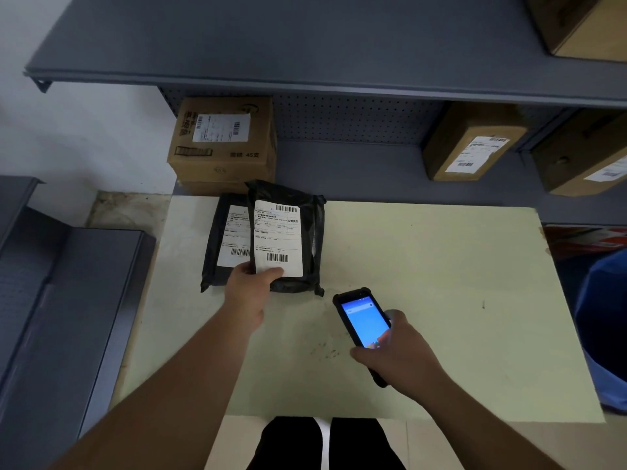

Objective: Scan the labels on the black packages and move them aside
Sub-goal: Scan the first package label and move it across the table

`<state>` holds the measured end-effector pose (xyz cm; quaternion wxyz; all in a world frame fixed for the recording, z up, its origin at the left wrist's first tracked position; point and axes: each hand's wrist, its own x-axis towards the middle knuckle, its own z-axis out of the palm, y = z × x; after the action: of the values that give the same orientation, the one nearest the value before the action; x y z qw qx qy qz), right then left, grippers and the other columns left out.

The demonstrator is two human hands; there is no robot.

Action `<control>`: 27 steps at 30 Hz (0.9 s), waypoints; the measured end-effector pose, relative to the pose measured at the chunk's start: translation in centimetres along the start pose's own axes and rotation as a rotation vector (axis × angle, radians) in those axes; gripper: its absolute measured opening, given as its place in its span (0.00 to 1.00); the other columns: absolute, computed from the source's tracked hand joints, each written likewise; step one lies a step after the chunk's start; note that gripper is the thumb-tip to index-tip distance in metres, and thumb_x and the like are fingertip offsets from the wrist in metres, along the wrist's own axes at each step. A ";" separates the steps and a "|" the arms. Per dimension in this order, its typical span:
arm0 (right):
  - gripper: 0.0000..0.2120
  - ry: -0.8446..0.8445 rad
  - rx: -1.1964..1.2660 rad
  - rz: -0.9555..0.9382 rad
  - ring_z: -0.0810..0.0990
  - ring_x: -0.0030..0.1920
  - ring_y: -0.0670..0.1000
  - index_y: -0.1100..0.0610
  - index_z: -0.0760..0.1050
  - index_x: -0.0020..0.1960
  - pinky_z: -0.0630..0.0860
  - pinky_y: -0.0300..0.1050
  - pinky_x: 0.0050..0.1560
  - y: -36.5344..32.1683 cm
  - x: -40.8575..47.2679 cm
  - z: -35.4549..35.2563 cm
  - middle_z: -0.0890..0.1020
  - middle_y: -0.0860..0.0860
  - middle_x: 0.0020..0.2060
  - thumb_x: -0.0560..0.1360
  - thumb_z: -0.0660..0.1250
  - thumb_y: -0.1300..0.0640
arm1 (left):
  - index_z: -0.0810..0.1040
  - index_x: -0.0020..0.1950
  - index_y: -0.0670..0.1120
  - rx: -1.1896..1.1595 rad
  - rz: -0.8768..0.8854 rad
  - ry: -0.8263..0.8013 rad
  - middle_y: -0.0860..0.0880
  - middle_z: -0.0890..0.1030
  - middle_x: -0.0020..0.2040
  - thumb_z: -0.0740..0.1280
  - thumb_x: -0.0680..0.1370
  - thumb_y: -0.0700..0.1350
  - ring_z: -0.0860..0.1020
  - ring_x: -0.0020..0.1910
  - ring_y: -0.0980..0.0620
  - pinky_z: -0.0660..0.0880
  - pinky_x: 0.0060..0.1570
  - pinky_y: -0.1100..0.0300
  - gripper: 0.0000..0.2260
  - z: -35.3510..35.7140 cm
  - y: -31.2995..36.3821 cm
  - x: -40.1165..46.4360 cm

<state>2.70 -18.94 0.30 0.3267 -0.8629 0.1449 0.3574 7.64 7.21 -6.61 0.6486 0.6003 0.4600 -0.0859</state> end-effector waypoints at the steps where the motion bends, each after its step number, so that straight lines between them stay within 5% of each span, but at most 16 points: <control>1: 0.35 -0.002 -0.005 -0.010 0.85 0.43 0.49 0.49 0.66 0.69 0.78 0.43 0.37 -0.5 -0.3 -0.3 0.81 0.49 0.48 0.67 0.77 0.47 | 0.85 0.59 0.47 -0.006 0.003 -0.012 0.49 0.88 0.55 0.78 0.69 0.40 0.84 0.58 0.46 0.78 0.63 0.49 0.19 0.0 -0.2 -0.2; 6: 0.28 -0.043 -0.076 -0.036 0.86 0.37 0.50 0.47 0.65 0.60 0.80 0.46 0.38 -2.8 -1.8 -2.0 0.82 0.49 0.46 0.68 0.77 0.47 | 0.86 0.55 0.51 -0.015 0.043 -0.062 0.51 0.89 0.55 0.76 0.71 0.37 0.85 0.57 0.47 0.79 0.64 0.47 0.15 0.5 -0.9 -1.4; 15: 0.30 -0.147 -0.174 -0.034 0.84 0.48 0.48 0.49 0.70 0.60 0.83 0.49 0.51 -5.7 -4.2 -4.1 0.82 0.46 0.50 0.66 0.79 0.38 | 0.82 0.60 0.43 -0.086 0.085 -0.100 0.45 0.88 0.56 0.75 0.72 0.31 0.87 0.56 0.44 0.80 0.63 0.43 0.18 1.6 -2.5 -3.5; 19: 0.31 -0.170 -0.138 -0.007 0.85 0.51 0.50 0.50 0.72 0.60 0.81 0.48 0.48 -6.3 -4.9 -4.5 0.82 0.47 0.52 0.66 0.79 0.38 | 0.77 0.65 0.42 -0.147 0.081 -0.081 0.44 0.86 0.58 0.76 0.72 0.30 0.86 0.57 0.44 0.81 0.61 0.46 0.24 1.8 -3.0 -4.3; 24: 0.27 -0.196 -0.094 0.021 0.80 0.41 0.49 0.51 0.73 0.55 0.73 0.43 0.39 -6.5 -5.0 -4.6 0.81 0.49 0.48 0.66 0.80 0.39 | 0.76 0.58 0.47 -0.160 0.107 -0.072 0.46 0.86 0.57 0.75 0.73 0.30 0.86 0.52 0.50 0.81 0.45 0.60 0.19 1.9 -3.4 -5.1; 27: 0.27 -0.198 -0.080 0.027 0.78 0.39 0.49 0.52 0.74 0.54 0.72 0.43 0.38 -6.6 -4.9 -4.6 0.80 0.49 0.45 0.65 0.80 0.39 | 0.76 0.61 0.46 -0.166 0.101 -0.055 0.45 0.86 0.58 0.75 0.73 0.31 0.86 0.54 0.48 0.83 0.50 0.56 0.21 1.9 -3.5 -5.2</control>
<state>4.82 -17.05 9.27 0.2996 -0.8336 0.1093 0.4509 3.30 2.35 -5.71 0.7121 0.5643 0.4166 -0.0311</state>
